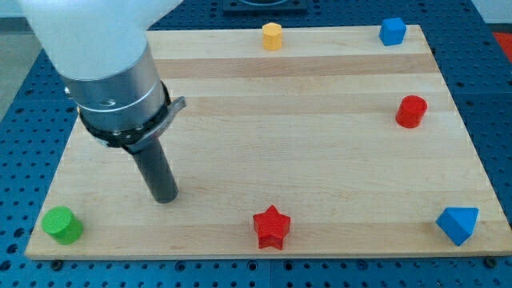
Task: Point at the green circle
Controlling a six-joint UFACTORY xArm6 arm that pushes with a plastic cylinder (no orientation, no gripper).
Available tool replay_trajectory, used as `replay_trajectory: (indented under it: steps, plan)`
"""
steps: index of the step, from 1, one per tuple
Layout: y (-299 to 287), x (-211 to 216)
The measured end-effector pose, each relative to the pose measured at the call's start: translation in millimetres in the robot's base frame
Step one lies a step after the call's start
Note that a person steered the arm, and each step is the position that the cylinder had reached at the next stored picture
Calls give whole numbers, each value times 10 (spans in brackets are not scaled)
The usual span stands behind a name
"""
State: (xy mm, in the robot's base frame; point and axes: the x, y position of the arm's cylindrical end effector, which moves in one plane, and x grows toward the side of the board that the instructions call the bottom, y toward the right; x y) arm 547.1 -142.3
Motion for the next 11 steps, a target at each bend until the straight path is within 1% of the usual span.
replay_trajectory:
  steps: [4, 6, 9, 11]
  plan:
    - [-656, -13]
    - [-891, -13]
    - [-939, -13]
    - [-1079, 34]
